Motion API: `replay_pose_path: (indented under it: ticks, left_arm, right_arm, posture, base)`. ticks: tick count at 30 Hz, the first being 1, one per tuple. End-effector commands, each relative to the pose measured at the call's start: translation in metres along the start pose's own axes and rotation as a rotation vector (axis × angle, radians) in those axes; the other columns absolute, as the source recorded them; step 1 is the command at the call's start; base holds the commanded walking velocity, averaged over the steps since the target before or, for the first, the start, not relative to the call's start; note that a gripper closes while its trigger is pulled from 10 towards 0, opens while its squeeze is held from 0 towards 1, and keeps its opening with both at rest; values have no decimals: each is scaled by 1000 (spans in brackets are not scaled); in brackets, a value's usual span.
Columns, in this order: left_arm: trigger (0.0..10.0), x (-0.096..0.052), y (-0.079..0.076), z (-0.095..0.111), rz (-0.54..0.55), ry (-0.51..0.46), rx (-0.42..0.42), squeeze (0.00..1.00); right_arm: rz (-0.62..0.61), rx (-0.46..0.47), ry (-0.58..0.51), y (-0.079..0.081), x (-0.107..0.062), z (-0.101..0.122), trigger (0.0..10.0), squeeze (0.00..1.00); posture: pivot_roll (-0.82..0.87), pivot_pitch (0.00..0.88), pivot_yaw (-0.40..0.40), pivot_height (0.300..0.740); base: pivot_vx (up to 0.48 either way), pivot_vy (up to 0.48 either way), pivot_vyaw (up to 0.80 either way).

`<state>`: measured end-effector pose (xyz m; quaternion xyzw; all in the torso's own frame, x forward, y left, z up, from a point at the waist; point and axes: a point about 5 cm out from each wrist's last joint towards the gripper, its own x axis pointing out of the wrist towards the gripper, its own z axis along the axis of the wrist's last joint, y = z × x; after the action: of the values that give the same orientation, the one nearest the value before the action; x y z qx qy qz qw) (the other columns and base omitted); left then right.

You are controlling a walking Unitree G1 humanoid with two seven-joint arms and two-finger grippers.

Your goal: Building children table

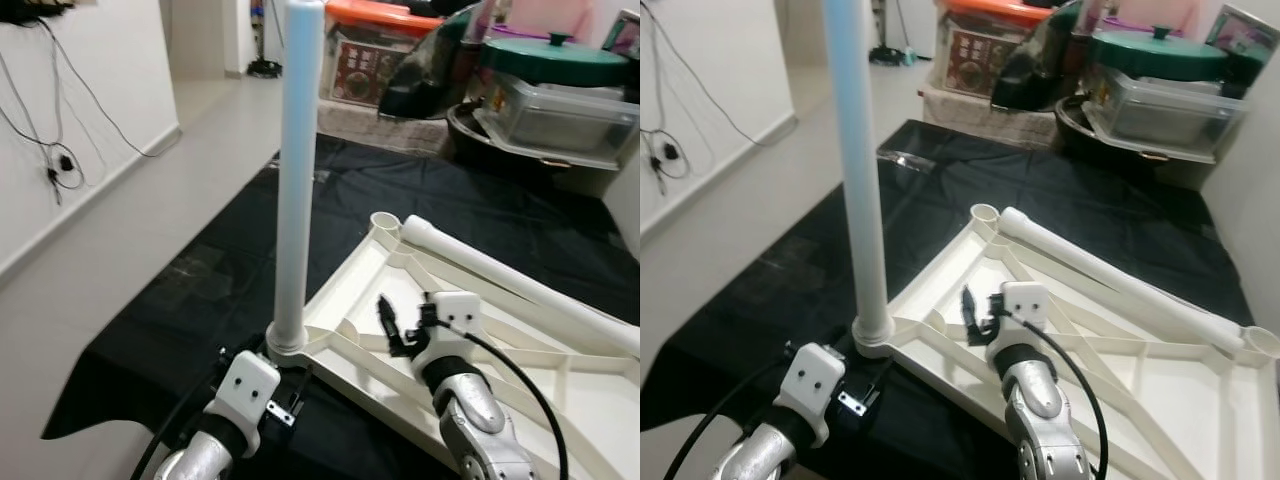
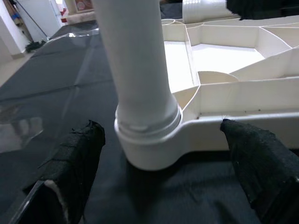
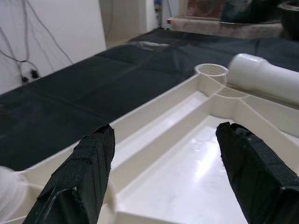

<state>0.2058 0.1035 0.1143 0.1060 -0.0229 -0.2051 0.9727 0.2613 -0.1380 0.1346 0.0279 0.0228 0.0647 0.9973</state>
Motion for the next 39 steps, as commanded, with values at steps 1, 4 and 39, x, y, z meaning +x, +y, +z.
replay_pose_path:
  ticks: [1, 4, 39]
  left_arm:
    - [10000, -3, 0, -1, 1, 16, 14, 0]
    - [10000, -9, 1, 4, 19, 6, 19, 0]
    - [10000, -13, 15, 12, 93, 25, -118, 0]
  right_arm:
    - [-24, -5, 9, -4, -1, -2, 10000, 0]
    - [-45, -13, 9, -6, -1, -3, 10000, 0]
    - [-131, 2, 6, -25, 14, 1, 10000, 0]
  posture:
    - [208, 0, -97, 740]
    - [209, 0, -97, 740]
    - [217, 0, -99, 740]
  base:
    - [0, 0, 0]
    - [0, 0, 0]
    - [0, 82, 0]
